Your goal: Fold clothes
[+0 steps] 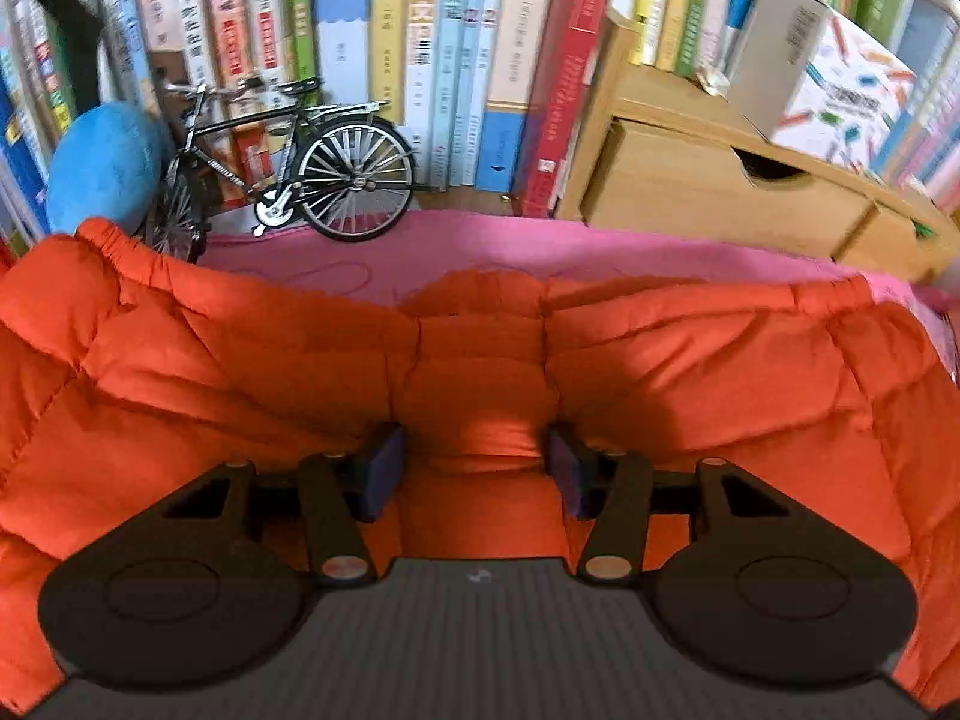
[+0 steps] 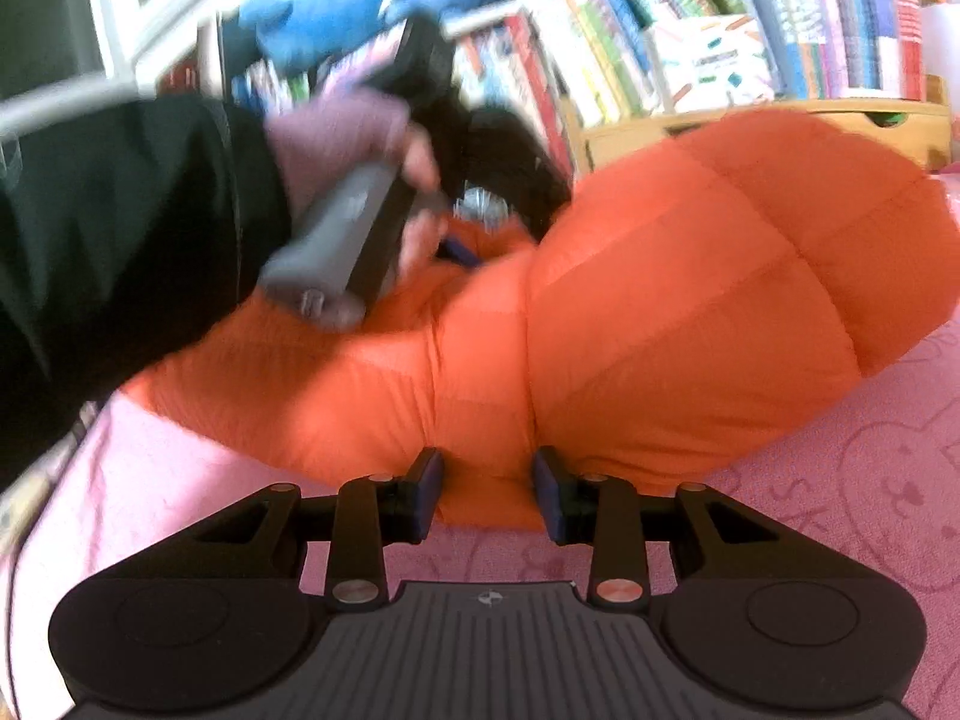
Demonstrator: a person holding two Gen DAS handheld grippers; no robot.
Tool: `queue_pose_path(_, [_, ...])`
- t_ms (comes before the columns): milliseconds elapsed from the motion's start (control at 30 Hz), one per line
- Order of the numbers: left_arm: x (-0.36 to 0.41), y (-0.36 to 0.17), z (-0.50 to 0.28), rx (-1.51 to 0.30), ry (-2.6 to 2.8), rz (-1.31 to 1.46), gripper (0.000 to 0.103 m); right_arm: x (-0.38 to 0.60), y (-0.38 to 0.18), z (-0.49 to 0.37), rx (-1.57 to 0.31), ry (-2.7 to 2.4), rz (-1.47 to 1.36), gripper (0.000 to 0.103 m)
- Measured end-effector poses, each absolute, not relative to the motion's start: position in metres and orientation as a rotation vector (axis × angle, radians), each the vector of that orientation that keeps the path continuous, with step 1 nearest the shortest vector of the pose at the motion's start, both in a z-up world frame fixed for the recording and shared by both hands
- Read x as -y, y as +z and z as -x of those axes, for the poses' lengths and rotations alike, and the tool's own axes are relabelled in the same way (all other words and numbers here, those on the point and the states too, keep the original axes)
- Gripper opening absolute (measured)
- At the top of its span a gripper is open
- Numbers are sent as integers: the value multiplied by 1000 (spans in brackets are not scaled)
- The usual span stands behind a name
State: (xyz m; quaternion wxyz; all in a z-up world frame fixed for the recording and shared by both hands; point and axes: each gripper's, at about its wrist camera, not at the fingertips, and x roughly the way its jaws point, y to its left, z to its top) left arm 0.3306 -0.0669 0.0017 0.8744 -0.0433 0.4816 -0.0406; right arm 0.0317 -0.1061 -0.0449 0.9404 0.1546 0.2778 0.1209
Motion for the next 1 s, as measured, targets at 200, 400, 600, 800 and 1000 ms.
queue_pose_path(200, [55,1,-328,-1032,-171,121,52,96,-14,-37,-415,192,-244,56])
queue_pose_path(400, [47,-3,-323,-1042,-236,147,52,80,-18,-104,-488,169,-252,46])
queue_pose_path(600, [53,-8,-318,-1008,-231,99,53,60,-44,-102,-565,129,-157,41])
queue_pose_path(800, [62,-13,-336,-974,-188,61,53,64,-49,-101,-612,126,-208,41])
queue_pose_path(1000, [68,-21,-355,-929,-131,28,55,66,-50,-102,-622,131,-221,41])
